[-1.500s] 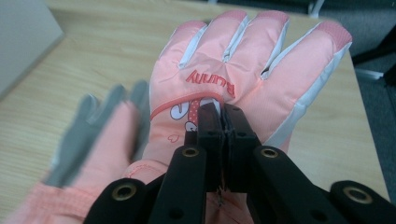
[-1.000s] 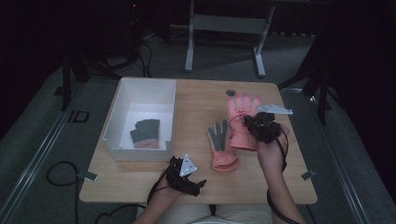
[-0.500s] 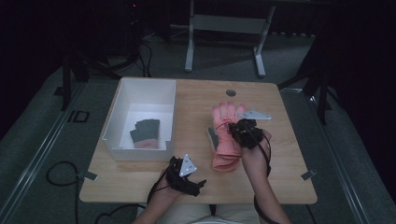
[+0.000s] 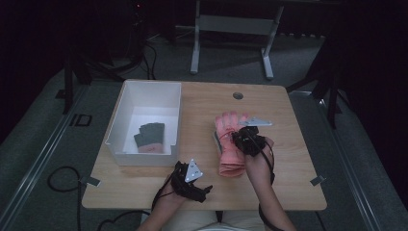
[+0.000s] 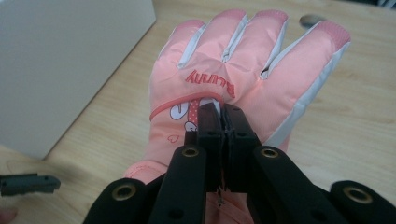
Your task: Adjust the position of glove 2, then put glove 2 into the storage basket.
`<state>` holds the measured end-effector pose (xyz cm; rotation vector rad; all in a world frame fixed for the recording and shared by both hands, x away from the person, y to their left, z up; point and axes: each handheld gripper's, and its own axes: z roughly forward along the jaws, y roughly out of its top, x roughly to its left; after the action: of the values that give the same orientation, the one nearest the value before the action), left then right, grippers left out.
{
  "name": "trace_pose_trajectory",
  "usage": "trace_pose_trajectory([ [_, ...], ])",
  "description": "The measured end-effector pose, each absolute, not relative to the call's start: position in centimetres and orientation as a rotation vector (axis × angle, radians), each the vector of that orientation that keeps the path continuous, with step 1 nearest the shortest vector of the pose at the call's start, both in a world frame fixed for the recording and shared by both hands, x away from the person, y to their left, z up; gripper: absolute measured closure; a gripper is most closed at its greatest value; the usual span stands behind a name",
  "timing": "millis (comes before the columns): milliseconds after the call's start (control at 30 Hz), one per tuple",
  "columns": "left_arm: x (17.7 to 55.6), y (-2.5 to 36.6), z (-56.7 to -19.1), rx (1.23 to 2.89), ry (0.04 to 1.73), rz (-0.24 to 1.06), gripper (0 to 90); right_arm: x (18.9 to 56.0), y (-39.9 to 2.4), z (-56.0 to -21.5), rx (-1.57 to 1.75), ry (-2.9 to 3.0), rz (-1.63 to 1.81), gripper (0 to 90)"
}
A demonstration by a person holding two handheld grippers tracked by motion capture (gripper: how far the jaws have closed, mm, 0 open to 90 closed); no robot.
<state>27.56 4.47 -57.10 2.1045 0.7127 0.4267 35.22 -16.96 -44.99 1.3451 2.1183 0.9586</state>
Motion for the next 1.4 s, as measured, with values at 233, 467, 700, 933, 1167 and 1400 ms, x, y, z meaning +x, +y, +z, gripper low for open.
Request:
trace_pose_trajectory([
  [233, 27.6, 4.5, -57.1, 2.108, 0.712, 0.430, 1.6, 35.6, -16.9, -47.1, 1.381, 2.142, 0.918, 87.0],
  [467, 27.6, 4.5, -57.1, 2.104, 0.717, 0.421, 1.6, 36.3, -16.7, -50.0, 1.410, 2.180, 0.892, 86.1],
  [700, 27.8, 4.8, -56.1, 2.035, 0.752, 0.358, 2.8, 36.5, -16.9, -50.5, 1.410, 2.196, 0.921, 82.6],
  [933, 28.5, 5.1, -52.3, 1.998, 0.765, 0.305, 3.6, 35.9, -18.8, -47.0, 1.298, 2.141, 0.992, 73.1],
  [1167, 30.3, 3.6, -49.6, 2.023, 0.764, 0.339, 5.1, 36.8, -20.6, -45.0, 1.286, 2.134, 1.043, 69.6],
  [1400, 33.9, 2.4, -48.5, 2.028, 0.831, 0.343, 6.1, 38.5, -20.1, -47.2, 1.333, 2.237, 1.022, 59.6],
])
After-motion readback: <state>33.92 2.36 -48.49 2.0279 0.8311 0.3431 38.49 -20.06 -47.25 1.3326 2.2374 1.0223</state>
